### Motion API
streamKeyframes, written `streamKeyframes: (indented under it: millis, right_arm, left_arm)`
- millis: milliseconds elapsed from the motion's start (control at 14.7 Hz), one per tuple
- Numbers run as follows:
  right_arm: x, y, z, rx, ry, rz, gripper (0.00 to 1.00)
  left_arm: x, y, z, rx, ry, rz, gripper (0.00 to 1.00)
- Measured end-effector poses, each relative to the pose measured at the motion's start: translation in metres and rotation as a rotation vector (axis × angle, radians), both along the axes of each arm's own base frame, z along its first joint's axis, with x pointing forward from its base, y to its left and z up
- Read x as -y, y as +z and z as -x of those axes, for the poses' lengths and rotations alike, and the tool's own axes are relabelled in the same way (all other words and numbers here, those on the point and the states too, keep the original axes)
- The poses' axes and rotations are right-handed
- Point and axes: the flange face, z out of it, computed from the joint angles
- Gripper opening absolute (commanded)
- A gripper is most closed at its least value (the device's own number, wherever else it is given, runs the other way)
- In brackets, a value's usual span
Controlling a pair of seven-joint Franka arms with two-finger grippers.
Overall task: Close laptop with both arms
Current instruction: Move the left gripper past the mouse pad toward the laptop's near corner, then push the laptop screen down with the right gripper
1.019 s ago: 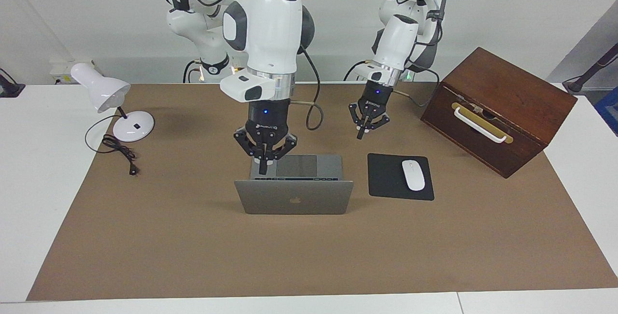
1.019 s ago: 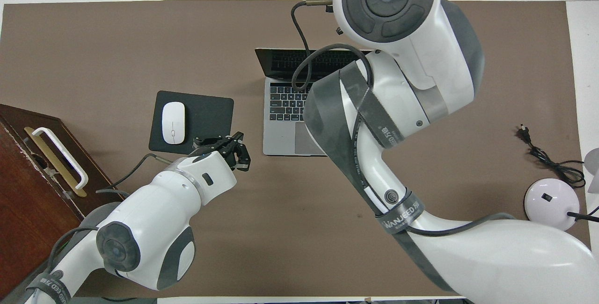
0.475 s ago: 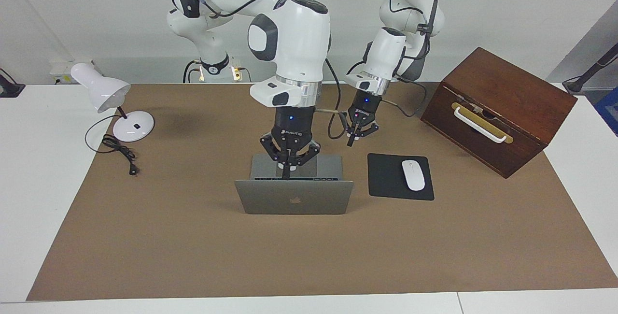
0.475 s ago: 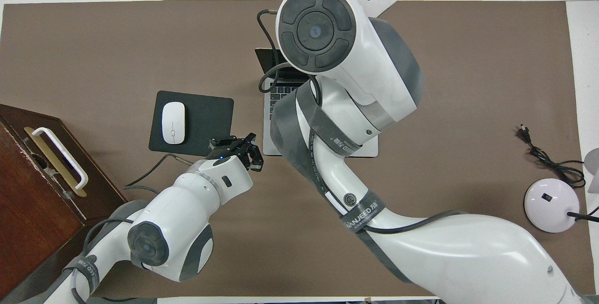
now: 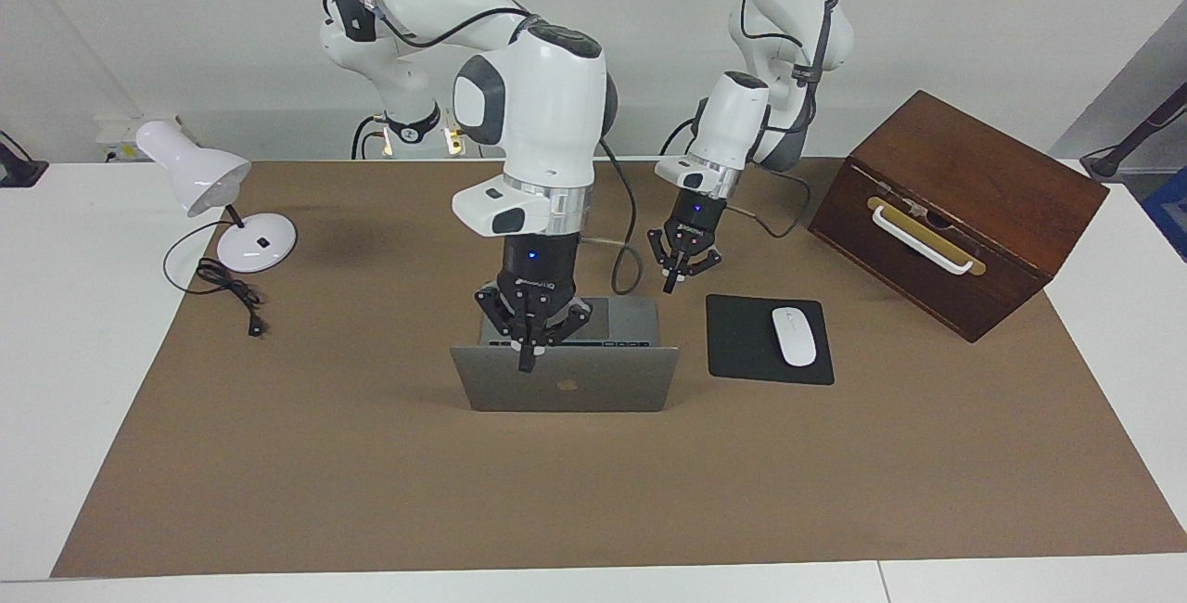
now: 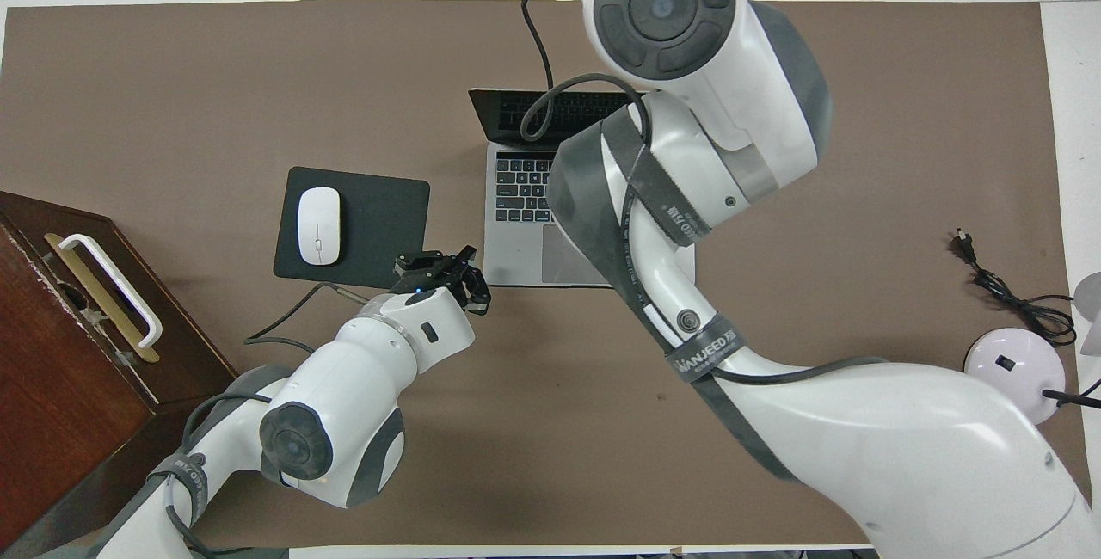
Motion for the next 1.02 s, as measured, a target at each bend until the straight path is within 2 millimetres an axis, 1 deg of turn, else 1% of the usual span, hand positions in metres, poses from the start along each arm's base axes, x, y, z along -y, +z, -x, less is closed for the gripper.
streamKeyframes:
  millis: [136, 272, 543, 747, 1019]
  right_arm:
    - [0.01, -0.001, -0.004, -0.017, -0.003, -0.018, 0.0]
    - [0.009, -0.004, -0.004, -0.023, -0.004, -0.019, 0.0]
    - [0.006, -0.011, -0.005, -0.032, 0.0, -0.016, 0.0]
    - [0.005, -0.027, -0.011, -0.042, 0.001, -0.009, 0.0]
    - [-0.002, -0.051, -0.018, -0.042, 0.014, -0.01, 0.0]
  left_arm:
    - [0.008, -0.016, 0.004, 0.017, -0.013, 0.0, 0.0]
    - [0.012, -0.03, 0.006, 0.016, -0.02, -0.007, 0.0]
    - [0.015, -0.046, 0.008, 0.04, -0.026, -0.006, 0.0]
    - [0.019, -0.055, 0.011, 0.051, -0.034, -0.004, 0.0]
    - [0.025, -0.063, 0.016, 0.041, -0.05, -0.011, 0.0]
